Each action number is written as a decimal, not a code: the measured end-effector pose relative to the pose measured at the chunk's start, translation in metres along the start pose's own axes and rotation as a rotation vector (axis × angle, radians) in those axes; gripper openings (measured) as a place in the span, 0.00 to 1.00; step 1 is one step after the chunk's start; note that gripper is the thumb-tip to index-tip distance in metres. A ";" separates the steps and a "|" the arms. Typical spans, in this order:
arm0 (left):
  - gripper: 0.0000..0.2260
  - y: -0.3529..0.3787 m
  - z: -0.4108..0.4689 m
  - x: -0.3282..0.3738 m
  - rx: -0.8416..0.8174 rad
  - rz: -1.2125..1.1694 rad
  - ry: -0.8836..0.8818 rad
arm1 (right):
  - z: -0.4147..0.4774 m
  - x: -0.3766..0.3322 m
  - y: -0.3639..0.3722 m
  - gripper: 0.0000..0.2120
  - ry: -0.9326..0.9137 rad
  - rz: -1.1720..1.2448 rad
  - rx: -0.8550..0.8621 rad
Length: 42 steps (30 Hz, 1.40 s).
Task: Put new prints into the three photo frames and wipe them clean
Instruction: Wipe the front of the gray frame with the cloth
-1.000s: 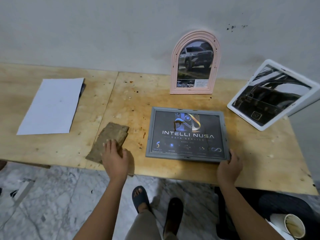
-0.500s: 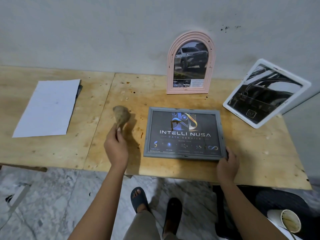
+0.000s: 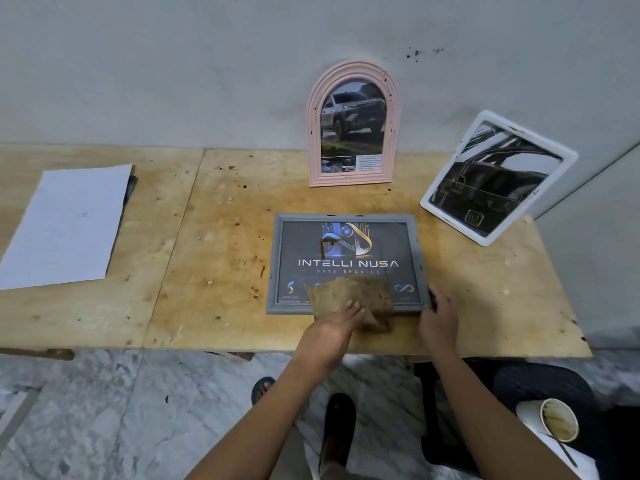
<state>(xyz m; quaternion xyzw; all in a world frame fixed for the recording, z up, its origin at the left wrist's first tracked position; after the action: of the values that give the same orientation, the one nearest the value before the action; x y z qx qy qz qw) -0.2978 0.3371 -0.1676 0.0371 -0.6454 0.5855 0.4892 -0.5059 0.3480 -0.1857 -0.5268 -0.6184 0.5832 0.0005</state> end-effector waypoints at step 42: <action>0.08 -0.089 -0.062 -0.113 0.701 -0.502 -1.045 | -0.102 -0.134 0.143 0.11 -1.104 -0.387 -0.080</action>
<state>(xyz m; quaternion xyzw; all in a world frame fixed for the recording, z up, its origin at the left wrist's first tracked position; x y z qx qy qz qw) -0.1475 0.2987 -0.1903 0.6205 -0.5407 0.5342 0.1932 -0.2905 0.3007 -0.1735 -0.0220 -0.6337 0.7366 -0.2353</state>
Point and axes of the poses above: each hand's wrist, its own z-axis towards the middle knuckle, its own y-axis out of the palm, x = y × z, the point moved 7 cm from there along z, towards the middle knuckle, and after that the axes turned 12 degrees about -z, right-handed, at the moved point
